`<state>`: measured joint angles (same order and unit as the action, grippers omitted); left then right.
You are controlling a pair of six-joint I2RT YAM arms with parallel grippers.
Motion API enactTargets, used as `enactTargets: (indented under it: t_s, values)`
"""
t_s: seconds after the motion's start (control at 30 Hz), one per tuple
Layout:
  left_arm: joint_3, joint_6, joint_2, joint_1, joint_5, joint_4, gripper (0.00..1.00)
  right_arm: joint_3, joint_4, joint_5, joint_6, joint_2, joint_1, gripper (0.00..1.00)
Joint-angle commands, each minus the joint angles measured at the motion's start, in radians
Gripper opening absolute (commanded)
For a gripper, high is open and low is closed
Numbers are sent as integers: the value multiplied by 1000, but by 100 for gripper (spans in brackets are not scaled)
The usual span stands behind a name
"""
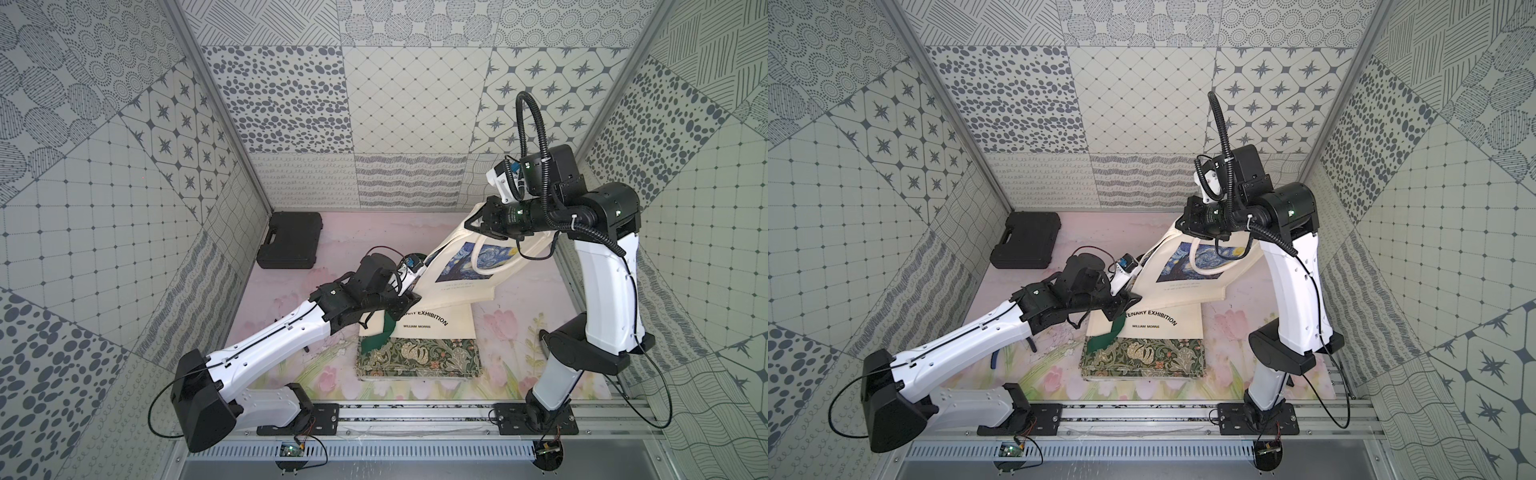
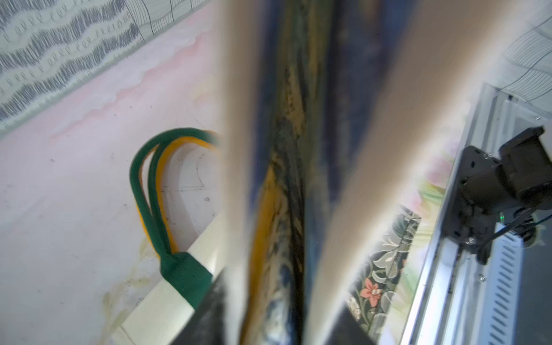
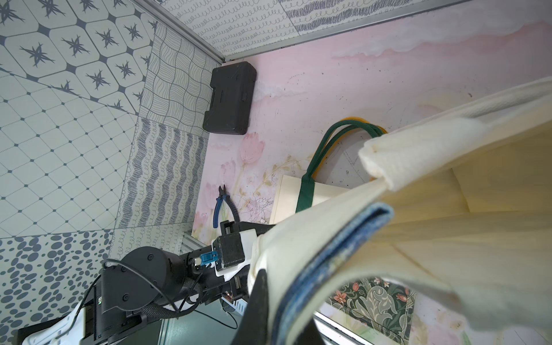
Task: Put away the canvas bag
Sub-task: Place the canvas bag at the center of the board.
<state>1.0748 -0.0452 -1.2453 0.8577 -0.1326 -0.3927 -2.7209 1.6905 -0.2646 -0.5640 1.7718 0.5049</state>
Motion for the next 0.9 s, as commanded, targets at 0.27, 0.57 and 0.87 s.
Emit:
enactTargets:
  t_s: [0.27, 0.57, 0.87]
  values:
    - [-31, 189, 41, 2, -303, 1, 0, -36, 89, 37, 47, -58, -8, 0]
    - [-215, 750, 160, 3, -782, 417, 0, 141, 55, 118, 42, -97, 64, 0]
    - [-398, 1084, 375, 5, -696, 600, 0, 341, -70, 178, -14, -8, 204, 0]
